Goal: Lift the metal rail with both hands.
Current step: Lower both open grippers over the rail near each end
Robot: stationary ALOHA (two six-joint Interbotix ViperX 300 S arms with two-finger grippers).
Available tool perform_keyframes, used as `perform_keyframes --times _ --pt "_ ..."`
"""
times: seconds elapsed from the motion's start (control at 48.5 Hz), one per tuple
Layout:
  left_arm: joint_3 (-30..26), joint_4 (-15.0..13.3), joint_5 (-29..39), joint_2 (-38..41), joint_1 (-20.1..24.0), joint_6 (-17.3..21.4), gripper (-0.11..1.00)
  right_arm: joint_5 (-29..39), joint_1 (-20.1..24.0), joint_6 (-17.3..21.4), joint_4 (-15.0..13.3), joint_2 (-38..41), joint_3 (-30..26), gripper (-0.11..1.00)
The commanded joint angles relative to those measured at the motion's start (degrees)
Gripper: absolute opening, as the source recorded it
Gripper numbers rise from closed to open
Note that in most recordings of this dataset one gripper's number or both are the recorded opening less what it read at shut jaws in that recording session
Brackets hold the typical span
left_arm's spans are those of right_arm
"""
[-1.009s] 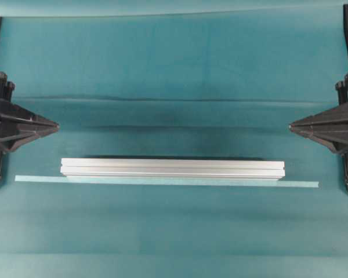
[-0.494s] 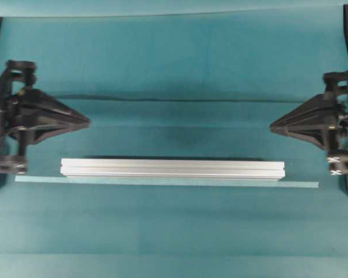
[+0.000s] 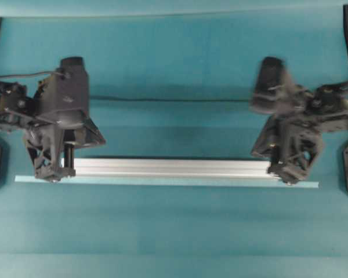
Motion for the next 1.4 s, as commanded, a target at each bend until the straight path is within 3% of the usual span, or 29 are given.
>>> perform_keyframes --times 0.0,0.144,0.247,0.453,0.659,0.803,0.968,1.051,1.112,1.38 --pt "-2.81 0.26 2.81 1.05 0.18 0.18 0.0 4.92 0.88 -3.25 -0.88 3.6 -3.96 0.06" --pt "-5.1 0.53 5.98 3.78 0.09 0.7 0.0 9.93 1.14 -9.05 -1.05 7.91 -8.26 0.06" --pt "-5.45 0.7 7.03 5.8 -0.18 2.64 0.0 10.9 1.23 -11.07 -1.05 9.23 -9.23 0.06" --pt "-4.57 0.7 4.48 6.5 -1.49 9.67 0.0 10.63 1.41 -10.99 -1.76 10.2 -8.96 0.06" --pt "-4.22 0.7 3.78 6.42 -1.14 7.73 0.03 8.0 1.41 -10.9 -1.67 10.2 -7.73 0.11" --pt "-3.6 0.7 3.69 6.68 -0.7 5.71 0.26 5.8 1.58 -10.2 -0.88 10.37 -6.94 0.29" --pt "-1.23 0.7 0.44 6.77 -1.58 5.1 0.76 4.31 1.85 -7.47 -0.97 11.25 -5.19 0.75" --pt "0.79 0.7 -2.37 7.03 -2.29 5.63 0.94 4.04 2.72 -7.03 -2.02 11.87 -3.78 0.94" --pt "2.2 0.7 -3.96 7.56 -2.29 5.27 0.98 3.52 3.25 -6.86 -3.08 12.39 -2.72 1.0" --pt "3.96 0.7 -6.33 10.55 -2.02 5.01 0.99 -0.44 2.99 -7.21 -5.01 13.1 -1.76 1.0"
